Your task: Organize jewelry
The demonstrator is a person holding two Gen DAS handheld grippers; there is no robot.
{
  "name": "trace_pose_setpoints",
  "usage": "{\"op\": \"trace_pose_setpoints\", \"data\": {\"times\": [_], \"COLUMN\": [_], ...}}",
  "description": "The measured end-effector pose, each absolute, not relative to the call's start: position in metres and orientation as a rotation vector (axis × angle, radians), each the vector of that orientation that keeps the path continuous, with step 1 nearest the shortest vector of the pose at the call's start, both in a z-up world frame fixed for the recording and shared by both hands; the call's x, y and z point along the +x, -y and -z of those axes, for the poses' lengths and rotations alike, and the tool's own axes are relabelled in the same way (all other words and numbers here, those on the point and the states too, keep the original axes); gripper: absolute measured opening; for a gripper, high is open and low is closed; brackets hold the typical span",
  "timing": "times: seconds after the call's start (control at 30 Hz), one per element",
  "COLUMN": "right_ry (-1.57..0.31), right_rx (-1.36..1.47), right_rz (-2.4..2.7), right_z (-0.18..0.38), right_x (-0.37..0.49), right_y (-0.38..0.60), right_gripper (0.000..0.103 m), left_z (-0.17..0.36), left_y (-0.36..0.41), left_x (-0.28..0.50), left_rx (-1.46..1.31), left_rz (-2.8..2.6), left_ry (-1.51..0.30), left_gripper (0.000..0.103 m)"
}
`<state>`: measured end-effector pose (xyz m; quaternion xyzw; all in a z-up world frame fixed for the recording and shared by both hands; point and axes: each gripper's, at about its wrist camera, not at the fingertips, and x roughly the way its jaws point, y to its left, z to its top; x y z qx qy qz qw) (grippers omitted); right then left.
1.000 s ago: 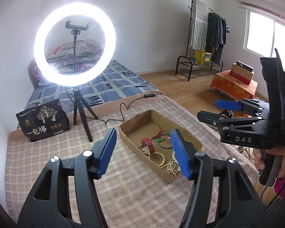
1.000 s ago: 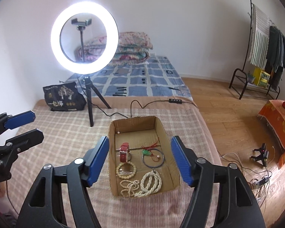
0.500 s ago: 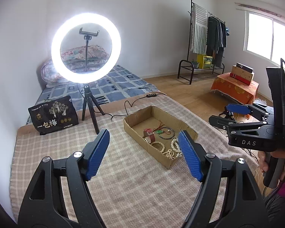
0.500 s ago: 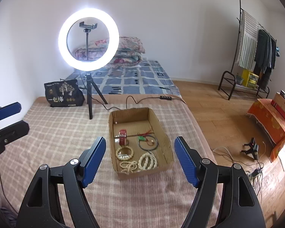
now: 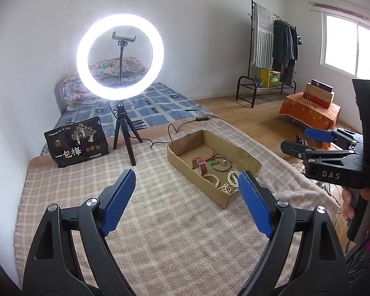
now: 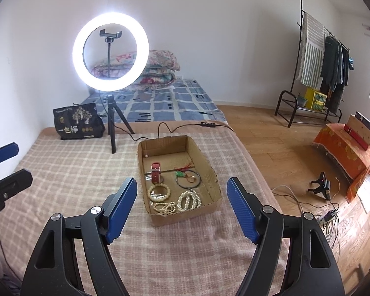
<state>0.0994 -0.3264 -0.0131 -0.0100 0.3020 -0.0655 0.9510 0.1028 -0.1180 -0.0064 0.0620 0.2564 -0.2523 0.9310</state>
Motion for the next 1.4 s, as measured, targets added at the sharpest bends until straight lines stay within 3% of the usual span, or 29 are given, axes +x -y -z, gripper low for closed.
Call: {"op": "trace_pose_setpoints", "data": {"times": [0.07, 0.27, 1.4], "right_ry": [-0.606, -0.586, -0.604], "right_rx": [-0.025, -0.017, -0.05], "right_rz": [0.134, 0.142, 0.138], "right_z": [0.012, 0.011, 0.016], "right_x": [0.098, 0.094, 0.095], "right_y": [0.324, 0.322, 0.315], "right_gripper": [0.075, 0.076, 0.077], "left_z": [0.005, 0.002, 0.001], "left_y": [0.118, 0.119, 0.115], "left_x": [0.098, 0.089, 0.087], "left_rx": [0.127, 0.142, 0.151], "left_rz": [0.523, 0.511, 0.496], "left_ry": [-0.519, -0.503, -0.501], "left_gripper": [0.098, 0.102, 0.102]}}
